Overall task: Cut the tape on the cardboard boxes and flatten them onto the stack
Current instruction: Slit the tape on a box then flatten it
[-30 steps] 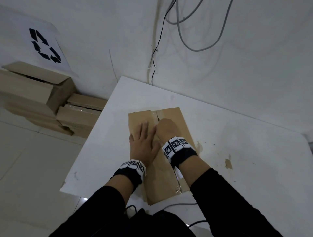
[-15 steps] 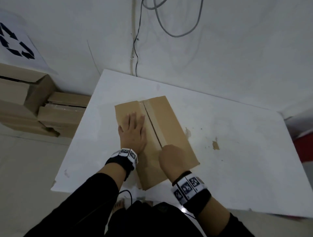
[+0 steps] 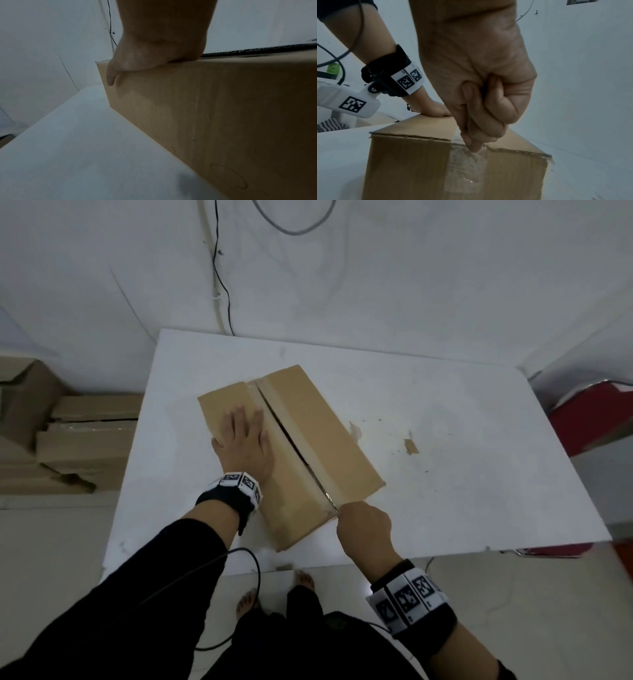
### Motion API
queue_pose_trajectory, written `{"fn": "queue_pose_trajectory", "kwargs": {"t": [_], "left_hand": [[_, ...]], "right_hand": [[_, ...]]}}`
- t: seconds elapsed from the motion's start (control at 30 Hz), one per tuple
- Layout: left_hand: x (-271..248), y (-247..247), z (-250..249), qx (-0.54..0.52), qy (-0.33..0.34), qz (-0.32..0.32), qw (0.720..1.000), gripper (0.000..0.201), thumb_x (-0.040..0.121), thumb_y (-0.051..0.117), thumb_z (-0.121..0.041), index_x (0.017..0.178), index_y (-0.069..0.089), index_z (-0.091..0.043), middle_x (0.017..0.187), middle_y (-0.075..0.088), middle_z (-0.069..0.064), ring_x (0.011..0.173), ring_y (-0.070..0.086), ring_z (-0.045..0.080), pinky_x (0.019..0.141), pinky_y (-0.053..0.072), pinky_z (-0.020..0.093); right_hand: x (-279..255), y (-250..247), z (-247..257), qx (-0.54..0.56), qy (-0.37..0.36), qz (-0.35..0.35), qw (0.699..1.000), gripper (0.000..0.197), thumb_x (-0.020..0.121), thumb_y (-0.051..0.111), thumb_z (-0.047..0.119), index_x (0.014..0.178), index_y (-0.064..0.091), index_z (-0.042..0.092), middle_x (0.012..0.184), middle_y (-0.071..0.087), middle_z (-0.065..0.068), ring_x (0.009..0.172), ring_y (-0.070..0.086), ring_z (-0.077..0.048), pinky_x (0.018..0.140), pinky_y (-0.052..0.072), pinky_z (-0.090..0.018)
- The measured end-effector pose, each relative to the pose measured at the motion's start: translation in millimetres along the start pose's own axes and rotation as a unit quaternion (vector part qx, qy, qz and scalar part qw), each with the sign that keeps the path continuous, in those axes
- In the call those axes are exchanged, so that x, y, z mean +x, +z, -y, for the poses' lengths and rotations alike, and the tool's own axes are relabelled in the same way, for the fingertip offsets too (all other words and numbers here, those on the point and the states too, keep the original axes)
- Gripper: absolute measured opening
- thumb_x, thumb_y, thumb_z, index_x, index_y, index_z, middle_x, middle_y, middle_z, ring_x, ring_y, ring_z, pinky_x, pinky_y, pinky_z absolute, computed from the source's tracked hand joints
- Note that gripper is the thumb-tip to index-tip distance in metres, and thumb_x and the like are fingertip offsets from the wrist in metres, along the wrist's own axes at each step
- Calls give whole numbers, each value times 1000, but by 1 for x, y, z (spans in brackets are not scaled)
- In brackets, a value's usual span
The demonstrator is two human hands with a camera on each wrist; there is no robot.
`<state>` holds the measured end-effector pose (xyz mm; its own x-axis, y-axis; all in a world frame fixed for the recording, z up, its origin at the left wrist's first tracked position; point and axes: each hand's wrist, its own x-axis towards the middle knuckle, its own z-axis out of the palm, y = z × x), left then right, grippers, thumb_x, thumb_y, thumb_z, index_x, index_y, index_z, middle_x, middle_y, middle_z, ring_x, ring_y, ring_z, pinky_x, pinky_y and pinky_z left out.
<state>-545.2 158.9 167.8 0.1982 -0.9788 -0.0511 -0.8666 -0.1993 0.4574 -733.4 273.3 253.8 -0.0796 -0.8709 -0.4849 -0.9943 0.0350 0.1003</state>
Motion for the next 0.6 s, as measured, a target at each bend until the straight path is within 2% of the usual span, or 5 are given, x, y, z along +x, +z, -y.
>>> {"fn": "queue_pose_trajectory", "kwargs": {"t": [0.23, 0.33, 0.43, 0.5, 0.6], "left_hand": [[1, -4, 2, 11, 2, 38, 999, 51, 102, 20, -39, 152, 11, -37, 162, -3, -3, 148, -5, 21, 111, 10, 65], [6, -14, 5, 25, 20, 73, 997, 53, 102, 26, -41, 153, 11, -35, 162, -4, 0, 148, -6, 24, 111, 7, 67], [6, -26, 4, 42, 42, 89, 994, 54, 102, 30, -39, 153, 14, -31, 162, 0, 5, 148, -3, 30, 111, 4, 68], [-2, -32, -1, 22, 138, 62, 988, 51, 98, 33, -37, 148, 29, -28, 158, 16, 8, 146, 7, 34, 111, 7, 64], [-28, -32, -14, 13, 377, 98, 921, 53, 88, 32, -59, 125, 53, -28, 136, 46, 4, 132, 36, 27, 108, 19, 49]], "right_hand": [[-14, 4, -21, 44, -1, -1, 999, 33, 103, 36, 18, 70, 43, 18, 68, 33, 7, 61, 40, -13, 48, 24, -20], [-13, -2, -35, 40, 11, 28, 999, 42, 103, 40, 25, 62, 37, 19, 66, 38, 6, 59, 42, -10, 50, 31, -21], [-6, -9, -48, 77, -19, 1, 997, 41, 106, 36, 33, 69, 47, 17, 64, 40, 5, 62, 47, -14, 63, 44, -27], [1, -11, -46, 147, -73, -100, 981, 33, 107, 32, 24, 87, 57, 13, 64, 38, 4, 58, 41, -13, 63, 43, -27], [11, -4, -34, 323, -36, -190, 926, 36, 107, 33, 27, 89, 55, 5, 64, 43, 1, 53, 35, -11, 49, 27, -24]]}}
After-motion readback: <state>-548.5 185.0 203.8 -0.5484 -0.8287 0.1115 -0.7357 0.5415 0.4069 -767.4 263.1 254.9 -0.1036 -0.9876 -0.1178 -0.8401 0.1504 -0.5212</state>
